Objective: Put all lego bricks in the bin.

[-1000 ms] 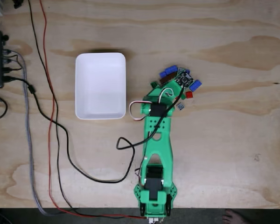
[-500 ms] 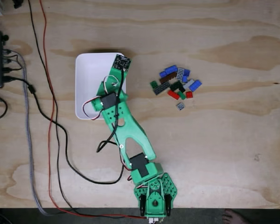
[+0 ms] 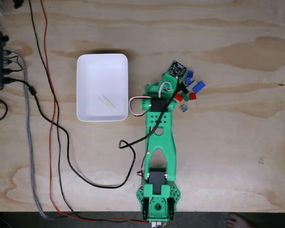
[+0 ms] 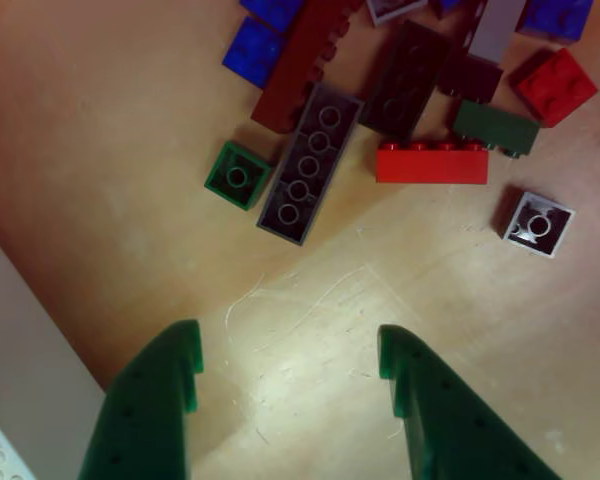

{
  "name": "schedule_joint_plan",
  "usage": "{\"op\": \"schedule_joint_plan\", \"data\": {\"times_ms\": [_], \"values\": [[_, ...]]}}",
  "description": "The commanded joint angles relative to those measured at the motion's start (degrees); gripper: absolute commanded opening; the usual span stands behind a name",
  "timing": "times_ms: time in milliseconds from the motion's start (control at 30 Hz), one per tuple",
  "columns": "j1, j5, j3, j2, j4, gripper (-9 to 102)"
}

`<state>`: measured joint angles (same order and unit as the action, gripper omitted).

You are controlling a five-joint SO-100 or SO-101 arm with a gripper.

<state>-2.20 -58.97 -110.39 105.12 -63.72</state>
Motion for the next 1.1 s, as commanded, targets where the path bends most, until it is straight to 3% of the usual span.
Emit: {"op": "schedule_joint_plan", "data": {"times_ms": [0,233,433,567,700,1067], "values": [[-1.7,0.3,-1.8,-8.8,8.1,21],[-1.9,6.7,16.3,-26.5,5.3,33],[-2.6,7.3,22.1,-34.9,5.1,34],[-2.7,7.0,23.3,-36.6,5.7,27],[-3.0,5.5,21.8,-35.4,6.2,1],[-3.1,9.8,18.6,-9.4,0.4,0]]}}
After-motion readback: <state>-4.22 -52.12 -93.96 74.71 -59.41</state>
